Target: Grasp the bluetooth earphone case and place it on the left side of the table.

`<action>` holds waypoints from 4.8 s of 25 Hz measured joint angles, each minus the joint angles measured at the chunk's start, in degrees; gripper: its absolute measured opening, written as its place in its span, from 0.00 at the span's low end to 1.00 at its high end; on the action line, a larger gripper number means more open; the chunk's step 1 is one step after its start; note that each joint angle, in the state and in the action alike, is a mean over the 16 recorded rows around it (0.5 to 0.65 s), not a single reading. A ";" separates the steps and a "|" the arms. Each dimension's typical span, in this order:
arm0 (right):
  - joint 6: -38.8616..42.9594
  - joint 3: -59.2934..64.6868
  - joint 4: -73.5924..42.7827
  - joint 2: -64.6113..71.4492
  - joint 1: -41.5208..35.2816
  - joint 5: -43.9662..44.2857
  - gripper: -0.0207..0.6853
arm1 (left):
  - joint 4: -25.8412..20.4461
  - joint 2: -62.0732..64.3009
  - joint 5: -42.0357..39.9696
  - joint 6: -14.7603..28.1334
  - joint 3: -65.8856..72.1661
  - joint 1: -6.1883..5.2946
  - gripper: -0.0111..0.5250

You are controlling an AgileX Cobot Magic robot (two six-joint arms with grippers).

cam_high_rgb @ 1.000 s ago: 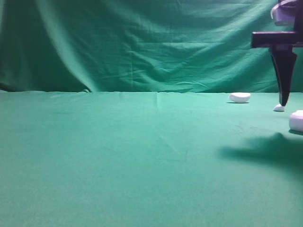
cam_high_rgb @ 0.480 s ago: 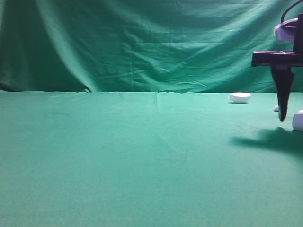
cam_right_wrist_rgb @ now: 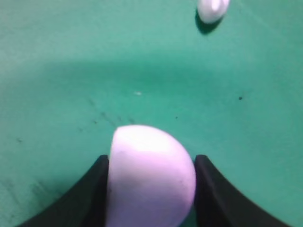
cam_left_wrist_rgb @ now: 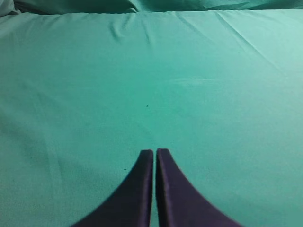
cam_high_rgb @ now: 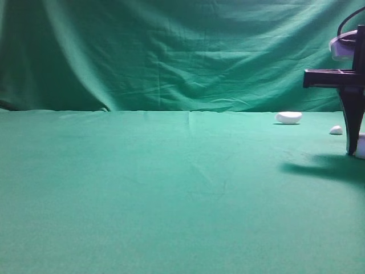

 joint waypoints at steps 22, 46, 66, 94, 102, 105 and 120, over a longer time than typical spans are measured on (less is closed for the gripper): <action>-16.25 -47.88 1.99 29.49 31.85 -2.93 0.49 | 0.00 0.00 0.00 0.00 0.00 0.00 0.02; -18.00 -58.26 1.68 33.44 34.96 5.01 0.53 | 0.00 0.00 0.00 0.00 0.00 0.00 0.02; -17.68 -43.61 0.79 -1.33 25.68 20.85 0.03 | 0.00 0.00 0.00 0.00 0.00 0.00 0.02; -18.62 26.20 0.54 -62.50 20.82 -0.01 0.03 | 0.00 0.00 0.00 0.00 0.00 0.00 0.02; -19.60 39.10 -1.35 -75.05 9.66 -12.40 0.03 | 0.00 0.00 0.00 0.00 0.00 0.00 0.02; -19.56 45.06 -1.74 -80.88 3.38 -17.33 0.03 | 0.00 0.00 0.00 0.00 0.00 0.00 0.02; -18.23 69.31 -1.53 -101.77 -15.87 -27.76 0.03 | 0.00 0.00 0.00 0.00 0.00 0.00 0.02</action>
